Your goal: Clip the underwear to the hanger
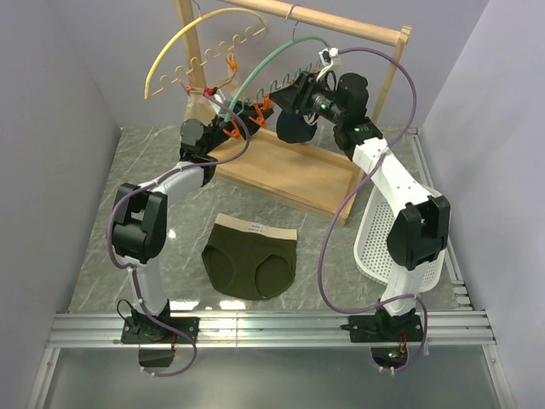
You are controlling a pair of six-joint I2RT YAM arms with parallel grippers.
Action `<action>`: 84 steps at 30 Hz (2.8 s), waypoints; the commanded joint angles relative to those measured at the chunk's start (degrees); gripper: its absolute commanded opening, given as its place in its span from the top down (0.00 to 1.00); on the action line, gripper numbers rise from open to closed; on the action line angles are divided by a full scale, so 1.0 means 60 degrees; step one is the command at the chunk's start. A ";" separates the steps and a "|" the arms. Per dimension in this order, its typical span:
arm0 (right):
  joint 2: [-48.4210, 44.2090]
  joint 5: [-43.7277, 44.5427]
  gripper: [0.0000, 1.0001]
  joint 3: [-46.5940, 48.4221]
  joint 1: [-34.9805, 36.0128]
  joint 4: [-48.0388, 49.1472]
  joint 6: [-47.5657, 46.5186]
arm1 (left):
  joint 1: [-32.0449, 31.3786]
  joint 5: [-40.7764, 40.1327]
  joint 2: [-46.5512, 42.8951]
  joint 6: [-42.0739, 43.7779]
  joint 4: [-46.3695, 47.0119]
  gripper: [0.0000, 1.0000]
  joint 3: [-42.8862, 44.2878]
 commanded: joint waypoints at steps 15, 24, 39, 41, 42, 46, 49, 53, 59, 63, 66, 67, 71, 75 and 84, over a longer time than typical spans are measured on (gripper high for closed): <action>0.0464 0.0809 0.37 0.0548 0.0261 -0.0363 0.0171 | 0.0014 0.0275 -0.0026 -0.0130 0.0314 1.00 0.0335; 0.0582 0.1219 0.36 0.0739 0.0466 -0.0525 0.0230 | 0.0000 0.0260 -0.0011 -0.0072 0.0270 1.00 0.0394; 0.0538 0.1614 0.40 0.0710 0.0744 -0.0436 0.0069 | -0.0030 0.0304 0.0018 -0.0042 0.0240 1.00 0.0423; 0.0480 0.1907 0.40 0.0593 0.0832 -0.0408 -0.0121 | -0.0030 0.0304 0.0033 -0.0042 0.0255 1.00 0.0452; 0.0479 0.1995 0.40 0.0578 0.0919 -0.0436 -0.0209 | -0.0044 0.0319 0.0018 -0.0028 0.0226 1.00 0.0452; 0.0435 0.2581 0.40 0.0534 0.1023 -0.0539 -0.0429 | -0.0059 0.0348 0.0003 -0.0013 0.0226 1.00 0.0437; 0.0450 0.2815 0.40 0.0549 0.1052 -0.0539 -0.0473 | -0.0059 0.0362 0.0003 0.0016 0.0226 1.00 0.0423; 0.0523 0.2220 0.41 0.0622 0.1052 -0.0409 -0.0181 | -0.0088 0.0407 0.0018 0.0002 0.0255 1.00 0.0437; 0.0640 0.1528 0.47 0.0621 0.0994 -0.0216 0.0215 | -0.0118 0.0625 0.0018 0.0075 0.0299 1.00 0.0452; 0.0830 0.1367 0.49 0.0959 0.0979 -0.0510 0.0039 | -0.0118 0.0758 0.0003 0.0119 0.0343 1.00 0.0437; 0.0889 0.1263 0.57 0.1032 0.0964 -0.0598 -0.0165 | -0.0103 0.0875 0.0018 0.0119 0.0401 1.00 0.0452; 0.0889 0.1249 0.62 0.0989 0.0979 -0.0569 -0.0180 | -0.0132 0.0890 0.0018 0.0119 0.0387 1.00 0.0452; 0.0816 0.1424 0.76 0.0871 0.0950 -0.0525 -0.0225 | -0.0132 0.0773 -0.0011 0.0090 0.0343 0.87 0.0452; 0.0685 0.1366 0.83 0.0754 0.0847 -0.0364 -0.0180 | -0.0045 0.0451 -0.0041 -0.0071 0.0182 0.67 0.0423; 0.0655 0.0956 0.93 0.0549 0.0671 -0.0027 0.0185 | 0.0102 0.0319 0.0018 -0.0393 0.0226 0.57 0.0598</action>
